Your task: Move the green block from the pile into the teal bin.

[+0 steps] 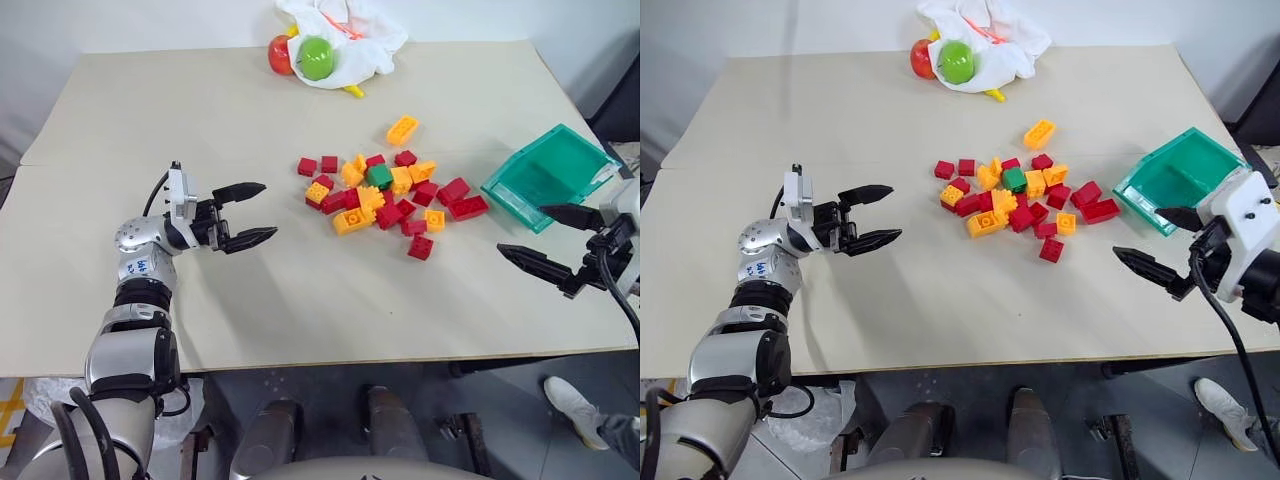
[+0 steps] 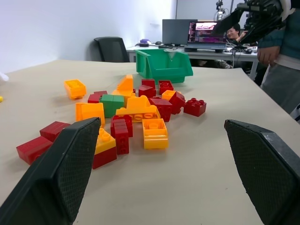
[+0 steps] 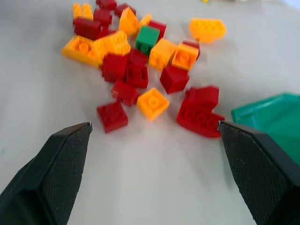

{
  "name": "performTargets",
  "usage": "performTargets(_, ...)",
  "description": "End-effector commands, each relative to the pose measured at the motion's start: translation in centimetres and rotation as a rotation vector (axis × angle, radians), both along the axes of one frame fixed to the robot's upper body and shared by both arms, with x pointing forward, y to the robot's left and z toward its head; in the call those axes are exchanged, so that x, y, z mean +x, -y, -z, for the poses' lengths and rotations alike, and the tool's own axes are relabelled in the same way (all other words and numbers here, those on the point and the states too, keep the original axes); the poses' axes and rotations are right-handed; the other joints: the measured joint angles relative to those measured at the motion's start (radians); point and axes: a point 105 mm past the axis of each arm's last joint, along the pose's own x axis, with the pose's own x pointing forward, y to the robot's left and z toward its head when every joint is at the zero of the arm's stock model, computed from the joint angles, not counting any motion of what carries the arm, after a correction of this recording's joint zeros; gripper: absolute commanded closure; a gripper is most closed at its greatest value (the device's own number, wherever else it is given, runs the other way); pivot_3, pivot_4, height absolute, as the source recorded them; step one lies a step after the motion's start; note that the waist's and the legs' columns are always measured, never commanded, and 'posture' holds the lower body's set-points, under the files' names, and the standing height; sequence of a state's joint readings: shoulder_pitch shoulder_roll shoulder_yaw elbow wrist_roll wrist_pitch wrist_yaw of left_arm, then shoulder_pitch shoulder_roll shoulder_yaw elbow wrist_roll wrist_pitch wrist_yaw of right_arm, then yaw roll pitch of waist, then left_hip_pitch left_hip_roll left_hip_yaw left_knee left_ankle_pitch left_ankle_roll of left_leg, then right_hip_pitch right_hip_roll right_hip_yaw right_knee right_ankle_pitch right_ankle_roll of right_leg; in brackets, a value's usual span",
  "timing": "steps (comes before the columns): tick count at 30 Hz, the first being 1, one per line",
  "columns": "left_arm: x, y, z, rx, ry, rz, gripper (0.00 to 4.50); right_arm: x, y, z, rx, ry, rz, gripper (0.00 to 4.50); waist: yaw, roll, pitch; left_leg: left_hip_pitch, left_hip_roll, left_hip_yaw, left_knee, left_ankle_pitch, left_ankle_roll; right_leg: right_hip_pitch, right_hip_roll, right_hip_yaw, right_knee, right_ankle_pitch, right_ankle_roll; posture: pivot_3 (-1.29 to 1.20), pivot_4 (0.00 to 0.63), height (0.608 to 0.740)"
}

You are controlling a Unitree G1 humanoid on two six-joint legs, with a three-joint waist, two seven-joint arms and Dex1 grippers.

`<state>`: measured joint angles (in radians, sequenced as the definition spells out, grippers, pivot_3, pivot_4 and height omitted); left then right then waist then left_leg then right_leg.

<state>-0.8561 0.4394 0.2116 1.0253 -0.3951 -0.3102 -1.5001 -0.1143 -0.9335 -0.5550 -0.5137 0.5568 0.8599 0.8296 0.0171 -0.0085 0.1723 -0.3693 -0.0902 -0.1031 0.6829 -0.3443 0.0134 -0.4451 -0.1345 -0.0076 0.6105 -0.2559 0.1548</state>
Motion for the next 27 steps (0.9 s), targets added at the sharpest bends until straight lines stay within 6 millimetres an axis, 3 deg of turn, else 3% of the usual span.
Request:
performTargets(1,-0.2,0.2,-1.1,0.009,0.048,0.034,0.0,2.1,-2.6,-0.9,0.047,0.033,-0.005,0.01,-0.002,0.0,0.0,0.0,0.0,0.0,0.0,0.0,0.0,0.0,0.0,0.0,0.0,0.0,0.0,0.0,0.15,0.74)
performTargets(6,-0.2,0.6,-1.0,-0.004,0.055,0.037,0.0,8.2,-6.0,-0.5,0.086,-0.006,0.046,0.01,-0.017,0.0,0.0,0.0,0.001,0.0,0.001,0.001,-0.001,-0.001,0.0,0.001,-0.003,0.001,-0.001,0.0,0.15,0.74)
performTargets(16,-0.6,0.6,-0.7,-0.028,0.072,0.019,0.0,17.8,-12.0,1.1,0.066,-0.133,0.125,0.01,-0.041,0.0,0.0,-0.002,0.0,0.0,-0.001,0.0,0.0,-0.004,0.0,0.0,0.0,0.001,-0.001,0.0,0.15,0.74)
performTargets(21,-1.0,0.3,-0.4,-0.039,0.078,0.0,0.0,20.1,-14.0,2.4,0.066,-0.181,0.167,0.01,-0.055,0.001,0.0,-0.002,0.0,0.0,-0.002,0.0,0.0,-0.004,0.0,-0.001,0.0,0.001,-0.001,0.0,0.15,0.74)
performTargets(27,-1.4,-0.1,-0.1,-0.04,0.077,-0.026,0.0,20.5,-15.7,3.5,0.064,-0.229,0.143,0.01,-0.071,0.001,0.0,-0.002,0.0,-0.002,-0.001,0.0,0.0,-0.004,0.0,-0.001,0.002,0.001,-0.001,0.0,0.15,0.74)
